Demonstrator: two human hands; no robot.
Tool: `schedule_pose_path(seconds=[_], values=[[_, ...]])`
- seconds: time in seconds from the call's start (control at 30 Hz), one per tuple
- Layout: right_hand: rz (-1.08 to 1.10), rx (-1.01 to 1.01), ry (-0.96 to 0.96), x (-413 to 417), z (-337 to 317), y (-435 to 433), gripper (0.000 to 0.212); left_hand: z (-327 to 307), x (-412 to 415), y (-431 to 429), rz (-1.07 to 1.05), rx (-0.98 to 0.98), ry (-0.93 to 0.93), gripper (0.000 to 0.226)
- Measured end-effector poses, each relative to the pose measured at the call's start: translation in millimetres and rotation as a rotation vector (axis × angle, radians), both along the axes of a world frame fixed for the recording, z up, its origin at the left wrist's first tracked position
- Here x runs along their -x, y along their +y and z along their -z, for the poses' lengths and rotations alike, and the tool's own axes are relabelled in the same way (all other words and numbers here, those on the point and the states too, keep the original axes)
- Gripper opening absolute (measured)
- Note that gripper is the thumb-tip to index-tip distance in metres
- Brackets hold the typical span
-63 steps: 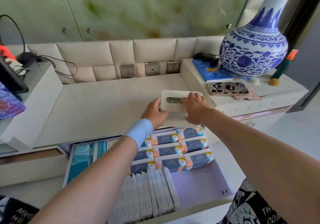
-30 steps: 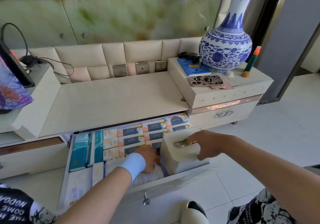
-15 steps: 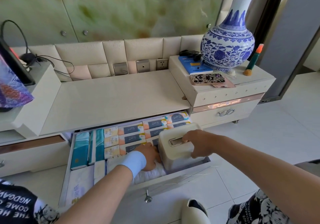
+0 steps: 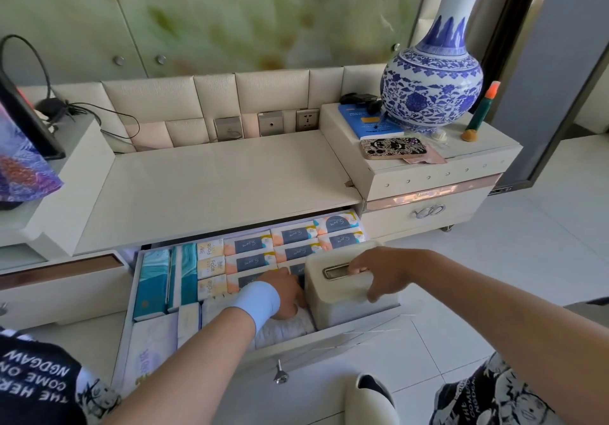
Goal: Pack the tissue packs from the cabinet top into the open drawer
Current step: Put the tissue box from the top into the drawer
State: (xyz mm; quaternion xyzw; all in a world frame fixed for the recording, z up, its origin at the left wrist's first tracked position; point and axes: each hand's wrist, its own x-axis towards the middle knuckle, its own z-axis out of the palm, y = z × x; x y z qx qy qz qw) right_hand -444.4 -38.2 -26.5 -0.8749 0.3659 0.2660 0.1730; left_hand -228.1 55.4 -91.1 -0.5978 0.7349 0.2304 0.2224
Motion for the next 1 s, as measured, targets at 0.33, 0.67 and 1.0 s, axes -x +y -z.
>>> schedule_pose_path(seconds=[0.33, 0.67, 1.0], values=[[-0.051, 0.003, 0.103, -5.7, 64.9, 14.3, 0.059, 6.9, -4.4, -2.1, -0.191, 0.216, 0.181, 0.032], [-0.159, 0.37, -0.061, -18.0, 63.6, 22.0, 0.048, 36.6, 6.5, 14.3, -0.024, 0.234, 0.054, 0.092], [-0.061, 0.132, -0.065, -13.2, 62.2, 33.6, 0.061, 30.8, 7.7, 16.8, -0.047, 0.177, 0.07, 0.095]])
